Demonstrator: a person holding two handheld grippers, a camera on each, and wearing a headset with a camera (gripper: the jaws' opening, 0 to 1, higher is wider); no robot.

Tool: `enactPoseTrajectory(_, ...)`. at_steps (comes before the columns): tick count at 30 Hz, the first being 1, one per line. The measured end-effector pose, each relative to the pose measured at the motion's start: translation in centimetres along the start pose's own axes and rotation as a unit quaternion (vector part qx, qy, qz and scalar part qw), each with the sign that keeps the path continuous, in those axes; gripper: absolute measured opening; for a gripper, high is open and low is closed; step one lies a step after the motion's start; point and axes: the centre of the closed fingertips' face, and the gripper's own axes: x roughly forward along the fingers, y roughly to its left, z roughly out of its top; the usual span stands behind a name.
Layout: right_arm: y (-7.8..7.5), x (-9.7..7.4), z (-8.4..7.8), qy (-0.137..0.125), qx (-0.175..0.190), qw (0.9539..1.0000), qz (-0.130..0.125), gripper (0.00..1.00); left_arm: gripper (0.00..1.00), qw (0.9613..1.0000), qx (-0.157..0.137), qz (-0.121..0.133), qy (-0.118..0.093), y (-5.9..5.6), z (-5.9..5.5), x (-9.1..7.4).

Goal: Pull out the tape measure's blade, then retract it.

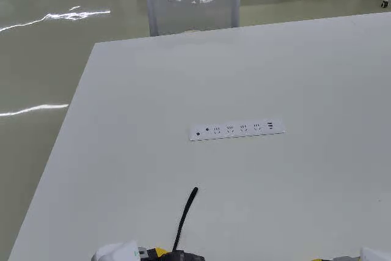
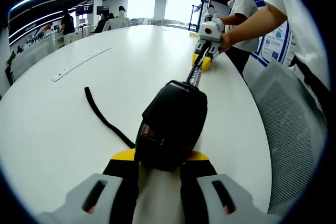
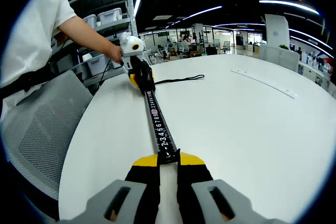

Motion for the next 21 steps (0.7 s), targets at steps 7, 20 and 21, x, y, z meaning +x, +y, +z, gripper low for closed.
enactPoseTrajectory(7,-0.2,-0.7,-0.3,0.001,0.003,1.0,-0.003,0.08,0.26,1.0,-0.001,0.001,0.001,0.0,0.0,0.0)
enactPoseTrajectory(20,-0.6,-1.9,-0.8,0.001,0.008,0.9999,-0.009,0.08,0.26,1.0,-0.002,0.0,0.003,0.0,0.0,0.0)
enactPoseTrajectory(21,-0.6,-1.9,-0.9,0.002,0.008,0.9999,-0.009,0.08,0.26,1.0,-0.001,0.001,0.003,0.0,0.0,0.0)
